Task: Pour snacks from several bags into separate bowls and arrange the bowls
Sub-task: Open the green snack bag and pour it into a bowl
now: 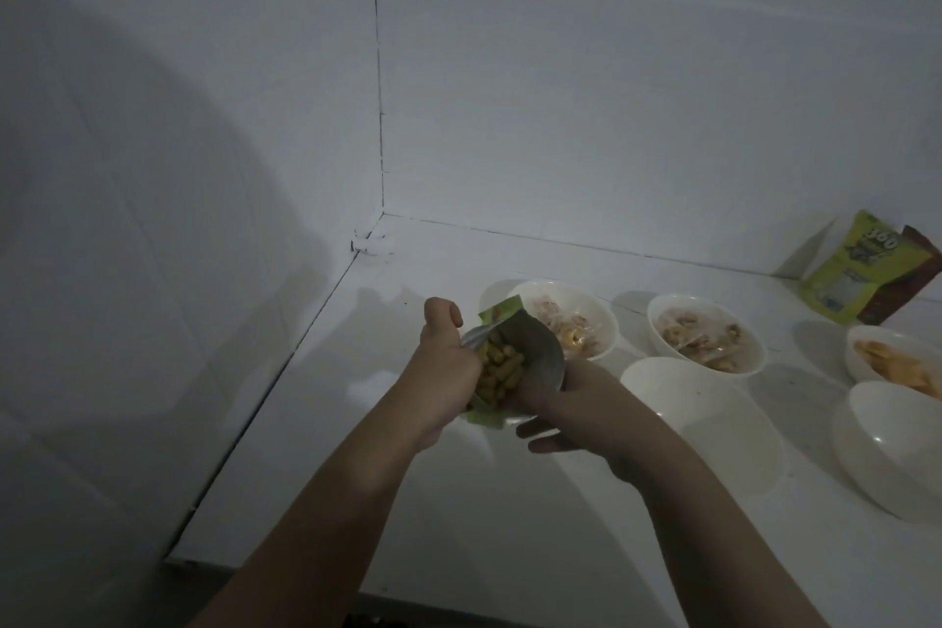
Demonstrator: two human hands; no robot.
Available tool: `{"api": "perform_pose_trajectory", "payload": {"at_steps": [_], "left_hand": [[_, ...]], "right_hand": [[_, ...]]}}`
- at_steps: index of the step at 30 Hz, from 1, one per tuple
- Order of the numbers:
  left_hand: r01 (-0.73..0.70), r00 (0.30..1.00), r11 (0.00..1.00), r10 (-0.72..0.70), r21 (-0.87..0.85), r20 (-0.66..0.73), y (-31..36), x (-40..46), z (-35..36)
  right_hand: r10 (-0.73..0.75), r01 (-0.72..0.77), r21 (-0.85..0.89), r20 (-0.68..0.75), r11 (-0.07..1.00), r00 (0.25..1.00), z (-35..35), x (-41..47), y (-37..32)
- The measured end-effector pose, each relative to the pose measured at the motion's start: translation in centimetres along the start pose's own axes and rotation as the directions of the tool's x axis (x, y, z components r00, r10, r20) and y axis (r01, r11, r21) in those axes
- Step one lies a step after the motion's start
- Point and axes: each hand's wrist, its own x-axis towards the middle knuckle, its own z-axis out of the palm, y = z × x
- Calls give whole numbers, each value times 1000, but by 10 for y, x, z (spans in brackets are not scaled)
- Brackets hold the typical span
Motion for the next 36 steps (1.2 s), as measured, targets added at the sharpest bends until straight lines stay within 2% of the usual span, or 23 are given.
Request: {"api": "perform_pose_trajectory", "payload": {"at_steps": [5, 10, 15, 18, 22, 28, 30, 33, 34, 36], "left_hand": [[79, 994, 996, -77, -29, 72, 1, -2, -6], [228, 953, 947, -169, -227, 251, -3, 0, -17], [304, 952, 891, -296, -337, 78, -23, 23, -8], [280, 959, 870, -272, -406, 80, -36, 28, -1], [168, 982, 838, -191, -518, 8, -40, 38, -9], [60, 996, 755, -85, -653, -7, -38, 40, -11], [41, 997, 685, -74, -727, -13, -41, 42, -13], [87, 996, 564, -80, -821, 50, -46, 52, -14], [100, 995, 548, -80, -831, 67, -46, 52, -12], [125, 991, 579, -106, -805, 78, -47, 52, -10]], "right_hand": [[35, -34, 31, -12, 999, 999, -2, 2, 0], [6, 6, 143, -87, 990, 996, -6, -2, -8], [-81, 94, 143, -89, 985, 993, -12, -14, -21], [-146, 151, 132, -47, 980, 988, -12, -22, -27], [-196, 200, 103, -47, 974, 980, -12, -24, -29], [-281, 280, -44, -12, 959, 960, -11, -23, -29], [-281, 276, -116, -31, 954, 959, -12, -21, -29], [-276, 250, -252, -73, 935, 958, -15, -17, -25], [-282, 250, -307, -65, 918, 957, -16, -16, -24], [-329, 262, -465, -69, 846, 942, -17, -15, -24]]}}
